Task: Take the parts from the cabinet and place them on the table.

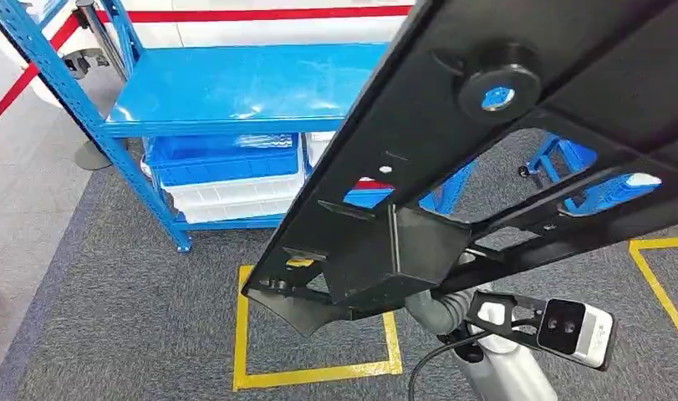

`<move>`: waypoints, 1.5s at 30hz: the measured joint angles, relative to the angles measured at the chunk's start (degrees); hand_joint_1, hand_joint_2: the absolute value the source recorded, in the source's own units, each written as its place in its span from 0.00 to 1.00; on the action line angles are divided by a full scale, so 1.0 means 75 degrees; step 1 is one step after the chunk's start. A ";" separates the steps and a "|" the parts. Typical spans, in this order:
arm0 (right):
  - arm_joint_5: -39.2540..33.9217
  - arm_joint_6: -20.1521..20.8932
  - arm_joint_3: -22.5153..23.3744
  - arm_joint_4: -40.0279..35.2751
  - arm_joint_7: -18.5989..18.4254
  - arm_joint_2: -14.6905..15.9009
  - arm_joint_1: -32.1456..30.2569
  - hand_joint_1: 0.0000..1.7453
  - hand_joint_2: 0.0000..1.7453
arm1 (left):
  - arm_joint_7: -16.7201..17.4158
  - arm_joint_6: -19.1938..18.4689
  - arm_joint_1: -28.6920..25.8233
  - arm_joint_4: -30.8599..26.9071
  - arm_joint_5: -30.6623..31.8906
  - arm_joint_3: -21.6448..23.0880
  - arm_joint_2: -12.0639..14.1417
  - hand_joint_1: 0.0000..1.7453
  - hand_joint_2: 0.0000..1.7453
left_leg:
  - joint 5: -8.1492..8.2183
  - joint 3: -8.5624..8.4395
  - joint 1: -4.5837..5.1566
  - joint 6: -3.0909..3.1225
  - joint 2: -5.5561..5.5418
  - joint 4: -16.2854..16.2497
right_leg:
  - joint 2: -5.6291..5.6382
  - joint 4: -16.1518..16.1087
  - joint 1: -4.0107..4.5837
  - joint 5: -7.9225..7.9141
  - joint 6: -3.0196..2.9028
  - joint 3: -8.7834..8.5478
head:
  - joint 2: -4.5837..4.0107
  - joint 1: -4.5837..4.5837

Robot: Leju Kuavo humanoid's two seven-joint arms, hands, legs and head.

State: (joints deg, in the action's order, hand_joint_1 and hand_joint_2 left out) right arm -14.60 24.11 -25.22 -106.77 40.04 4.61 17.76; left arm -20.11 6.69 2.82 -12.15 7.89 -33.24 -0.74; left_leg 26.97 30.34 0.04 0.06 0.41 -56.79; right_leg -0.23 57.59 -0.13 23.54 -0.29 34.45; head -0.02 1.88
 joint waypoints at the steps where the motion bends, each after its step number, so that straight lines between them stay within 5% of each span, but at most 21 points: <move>1: -0.0058 -0.0009 0.0000 0.0029 0.0000 0.0014 0.0021 1.00 1.00 | 0.0000 -0.0014 0.0004 0.0000 0.0006 -0.0006 -0.0006 0.00 0.00 | -0.0096 -0.0049 -0.0088 0.0078 0.0011 0.0097 | -0.0001 0.0040 0.0031 0.0030 0.0055 0.0027 | 0.0000 0.0003; 3: -0.0102 -0.0047 -0.0003 0.0058 0.0003 0.0055 0.0016 1.00 1.00 | -0.0006 -0.0067 0.0029 0.0000 0.0047 -0.0009 -0.0009 0.00 0.00 | -0.0166 0.0007 -0.0085 0.0172 0.0043 0.0118 | 0.0031 0.0584 0.0001 0.0501 0.0101 0.0268 | 0.0000 0.0000; 6: -0.0085 0.0040 -0.0003 0.0082 0.0006 0.0122 -0.0164 1.00 1.00 | -0.0006 -0.0108 0.0010 0.0000 0.0087 -0.0015 -0.0017 0.00 0.00 | -0.0186 0.0083 -0.0076 0.0180 0.0106 0.0098 | 0.0030 0.2347 -0.0039 0.1277 0.0175 0.1051 | 0.0000 0.0000; 7: -0.0065 0.0145 0.0003 0.0082 0.0006 0.0125 -0.0231 1.00 1.00 | -0.0006 -0.0117 0.0001 0.0000 0.0128 -0.0017 -0.0015 0.00 0.00 | -0.0185 0.0093 -0.0077 0.0179 0.0153 0.0085 | 0.0026 0.2473 -0.0051 0.1235 0.0188 0.1104 | 0.0000 0.0000; 9: -0.0012 0.0265 0.0012 0.0076 0.0012 0.0125 -0.0268 1.00 1.00 | -0.0006 -0.0137 0.0008 0.0000 0.0149 -0.0023 -0.0017 0.00 0.00 | -0.0163 0.0093 -0.0077 0.0149 0.0249 0.0043 | -0.0012 0.1651 -0.0087 0.0702 0.0190 0.0657 | 0.0000 0.0000; 11: -0.0009 0.0294 0.0029 0.0055 0.0012 0.0125 -0.0253 1.00 1.00 | -0.0012 -0.0169 0.0025 0.0000 0.0169 -0.0035 -0.0017 0.00 0.00 | -0.0100 0.0088 -0.0061 0.0070 0.0335 -0.0031 | -0.0438 0.0254 -0.0069 0.0192 0.0130 -0.0073 | 0.0000 0.0000; 12: -0.0006 0.0300 0.0032 0.0047 0.0015 0.0125 -0.0224 1.00 1.00 | -0.0020 -0.0184 0.0025 0.0000 0.0172 -0.0052 -0.0012 0.00 0.00 | -0.0060 0.0111 0.0003 0.0012 0.0378 -0.0091 | -0.0585 0.0130 0.0024 0.0272 0.0056 -0.0102 | 0.0000 0.0000; 16: -0.0018 0.0260 0.0035 -0.0009 0.0012 0.0134 -0.0197 1.00 1.00 | -0.0006 -0.0219 0.0047 -0.0003 0.0251 -0.0096 -0.0006 0.00 0.00 | -0.0037 0.0069 -0.0009 -0.0148 0.0656 -0.0059 | -0.0205 0.0095 0.0010 0.0194 -0.0130 -0.0020 | 0.0000 0.0000; 19: -0.0021 0.0213 0.0035 -0.0032 0.0015 0.0128 -0.0166 1.00 1.00 | 0.0006 -0.0216 0.0052 -0.0003 0.0300 -0.0122 -0.0003 0.00 0.00 | 0.0680 0.0488 -0.0080 -0.0258 0.0089 -0.1074 | -0.0034 0.0055 -0.0034 0.0129 -0.0261 -0.0006 | 0.0000 0.0000; 22: 0.0000 0.0192 0.0035 -0.0029 0.0000 0.0137 -0.0188 1.00 1.00 | 0.0032 -0.0204 0.0024 0.0000 0.0300 -0.0131 0.0020 0.00 0.00 | 0.1202 0.1169 -0.0082 -0.0275 0.0017 -0.2555 | 0.0227 0.0074 -0.0002 0.0103 -0.0288 0.0047 | 0.0000 0.0003; 25: 0.0049 0.0166 0.0035 -0.0032 -0.0052 0.0140 -0.0186 1.00 1.00 | 0.0055 -0.0160 0.0036 0.0000 0.0300 -0.0137 0.0020 0.00 0.00 | 0.0294 0.0487 -0.0082 -0.0181 -0.0089 -0.1135 | 0.0513 0.0115 0.0013 0.0088 -0.0263 0.0043 | 0.0000 0.0003; 26: 0.0049 0.0184 0.0035 -0.0050 -0.0052 0.0140 -0.0184 1.00 1.00 | 0.0067 -0.0128 0.0041 -0.0003 0.0300 -0.0137 0.0044 0.00 0.00 | -0.0011 0.0158 -0.0079 -0.0118 -0.0330 -0.0438 | 0.0593 0.0127 0.0010 0.0082 -0.0254 0.0046 | 0.0000 0.0003; 27: 0.0049 0.0195 0.0035 -0.0049 -0.0047 0.0140 -0.0176 1.00 1.00 | 0.0088 -0.0105 0.0043 0.0000 0.0303 -0.0143 0.0082 0.00 0.00 | 0.0098 0.0039 -0.0098 -0.0058 -0.0729 -0.0154 | 0.0639 0.0137 0.0022 0.0065 -0.0214 0.0075 | 0.0000 0.0000; 31: 0.0133 0.0218 0.0082 -0.0206 -0.0023 0.0169 -0.0233 1.00 1.00 | 0.0096 0.0026 0.0055 -0.0003 0.0309 -0.0169 0.0134 0.00 0.00 | -0.0014 0.0009 -0.0036 0.0000 -0.0448 -0.0018 | 0.0986 0.0071 -0.0050 -0.0072 0.0016 0.0174 | 0.0000 0.0003; 34: 0.0392 0.0303 0.0215 -0.0497 0.0014 0.0181 -0.0326 1.00 1.00 | 0.0085 0.0081 0.0055 -0.0003 0.0338 -0.0198 0.0134 0.00 0.00 | -0.0132 -0.0016 -0.0123 0.0116 -0.0143 0.0142 | 0.0269 0.0864 0.0017 0.0529 0.0086 0.0542 | 0.0000 0.0000; 37: 0.0854 0.0195 0.0321 -0.0916 0.0020 0.0181 -0.0670 1.00 1.00 | 0.0181 0.0266 0.0000 -0.0003 0.0580 -0.0201 0.0181 0.00 0.00 | -0.0124 0.0016 -0.0108 0.0117 0.0164 0.0132 | 0.0093 0.2448 -0.0065 0.1188 0.0158 0.1242 | 0.0000 -0.0003; 38: 0.0981 0.0085 0.0318 -0.1040 0.0020 0.0181 -0.0773 1.00 1.00 | 0.0247 0.0306 -0.0003 -0.0003 0.0649 -0.0198 0.0192 0.00 0.00 | -0.0120 0.0014 -0.0108 0.0110 0.0250 0.0130 | 0.0070 0.2396 -0.0091 0.1084 0.0175 0.1197 | 0.0000 -0.0003; 40: 0.1128 -0.0129 0.0318 -0.1254 0.0020 0.0181 -0.0907 1.00 1.00 | 0.0438 0.0397 0.0015 -0.0003 0.0799 -0.0192 0.0207 0.00 0.00 | -0.0085 -0.0001 -0.0110 0.0064 0.0426 0.0106 | -0.0045 0.1332 -0.0120 0.0536 0.0185 0.0580 | 0.0000 -0.0003; 41: 0.1157 -0.0239 0.0309 -0.1381 0.0020 0.0181 -0.0943 1.00 1.00 | 0.0542 0.0443 0.0017 -0.0003 0.0900 -0.0172 0.0213 0.00 0.00 | -0.0053 -0.0017 -0.0110 0.0019 0.0503 0.0074 | -0.0233 0.0522 -0.0115 0.0244 0.0168 0.0105 | 0.0000 -0.0003; 42: 0.1157 -0.0312 0.0303 -0.1466 0.0023 0.0181 -0.0949 1.00 1.00 | 0.0609 0.0440 0.0011 -0.0003 0.0962 -0.0154 0.0245 0.00 0.00 | -0.0019 -0.0023 -0.0083 -0.0031 0.0570 0.0052 | -0.0553 0.0108 -0.0069 0.0335 0.0104 -0.0088 | 0.0000 -0.0003; 45: 0.1148 -0.0621 0.0291 -0.1682 0.0023 0.0219 -0.1032 1.00 1.00 | 0.1056 0.0487 0.0006 -0.0003 0.1315 -0.0067 0.0330 0.00 0.00 | 0.0036 -0.0057 -0.0038 -0.0162 0.0755 0.0028 | -0.0284 0.0138 -0.0018 0.0287 -0.0055 -0.0044 | 0.0000 -0.0003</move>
State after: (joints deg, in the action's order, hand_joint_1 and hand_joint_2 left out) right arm -5.99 19.45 -23.04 -119.38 40.22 6.25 10.02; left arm -12.19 10.34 2.86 -12.17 17.75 -33.75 1.73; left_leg 27.24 29.92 -0.25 -1.16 6.07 -56.58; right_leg -2.36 58.63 -0.27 25.69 -0.70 34.12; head -0.02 1.86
